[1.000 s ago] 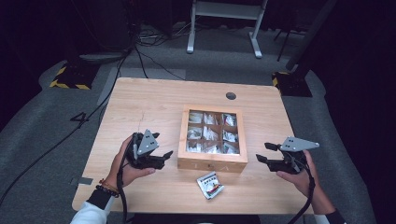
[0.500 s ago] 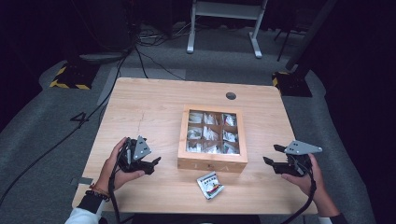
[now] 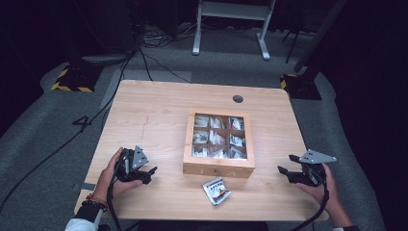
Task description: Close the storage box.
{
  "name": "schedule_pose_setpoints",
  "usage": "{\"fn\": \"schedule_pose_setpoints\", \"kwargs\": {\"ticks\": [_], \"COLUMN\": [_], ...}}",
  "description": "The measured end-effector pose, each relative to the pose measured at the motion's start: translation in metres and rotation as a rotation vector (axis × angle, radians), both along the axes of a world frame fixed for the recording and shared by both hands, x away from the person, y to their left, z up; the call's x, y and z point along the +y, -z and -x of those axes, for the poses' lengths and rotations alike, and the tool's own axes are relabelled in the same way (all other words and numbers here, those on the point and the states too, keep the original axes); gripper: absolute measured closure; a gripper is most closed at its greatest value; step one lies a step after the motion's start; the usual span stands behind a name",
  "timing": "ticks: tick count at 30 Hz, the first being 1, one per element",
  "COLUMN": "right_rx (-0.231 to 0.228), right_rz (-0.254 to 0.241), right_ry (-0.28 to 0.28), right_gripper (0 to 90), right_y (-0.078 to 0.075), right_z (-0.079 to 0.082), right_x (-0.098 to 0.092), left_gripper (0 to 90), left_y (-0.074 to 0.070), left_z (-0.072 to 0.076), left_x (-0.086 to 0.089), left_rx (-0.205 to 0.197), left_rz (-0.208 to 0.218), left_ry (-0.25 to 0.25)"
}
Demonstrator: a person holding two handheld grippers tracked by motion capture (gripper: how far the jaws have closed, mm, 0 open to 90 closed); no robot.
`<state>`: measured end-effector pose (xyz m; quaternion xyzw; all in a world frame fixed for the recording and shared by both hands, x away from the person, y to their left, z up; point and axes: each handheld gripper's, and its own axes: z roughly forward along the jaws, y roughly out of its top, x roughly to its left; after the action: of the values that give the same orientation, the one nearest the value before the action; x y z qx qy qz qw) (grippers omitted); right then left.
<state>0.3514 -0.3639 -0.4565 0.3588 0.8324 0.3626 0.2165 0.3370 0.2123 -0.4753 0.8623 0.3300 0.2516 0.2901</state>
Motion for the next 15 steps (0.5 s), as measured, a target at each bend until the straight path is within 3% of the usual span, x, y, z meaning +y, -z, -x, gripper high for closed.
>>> {"fn": "schedule_pose_setpoints", "kwargs": {"ticks": [5, 8, 15], "right_rx": [0.021, 0.017, 0.044], "right_rz": [-0.011, 0.012, -0.048], "right_ry": [0.025, 0.044, 0.087], "right_gripper": [31.3, 30.5, 30.1], "right_y": [0.011, 0.016, 0.029], "right_z": [0.002, 0.004, 0.007], "right_x": [-0.011, -0.019, -0.04], "left_gripper": [17.4, 17.4, 17.1], "left_y": [0.005, 0.008, 0.016], "left_z": [0.002, 0.002, -0.002], "left_x": [0.009, 0.014, 0.03], "left_rx": [0.016, 0.028, 0.07], "left_rz": [0.013, 0.029, 0.087], "left_ry": [-0.013, -0.012, -0.047]}}
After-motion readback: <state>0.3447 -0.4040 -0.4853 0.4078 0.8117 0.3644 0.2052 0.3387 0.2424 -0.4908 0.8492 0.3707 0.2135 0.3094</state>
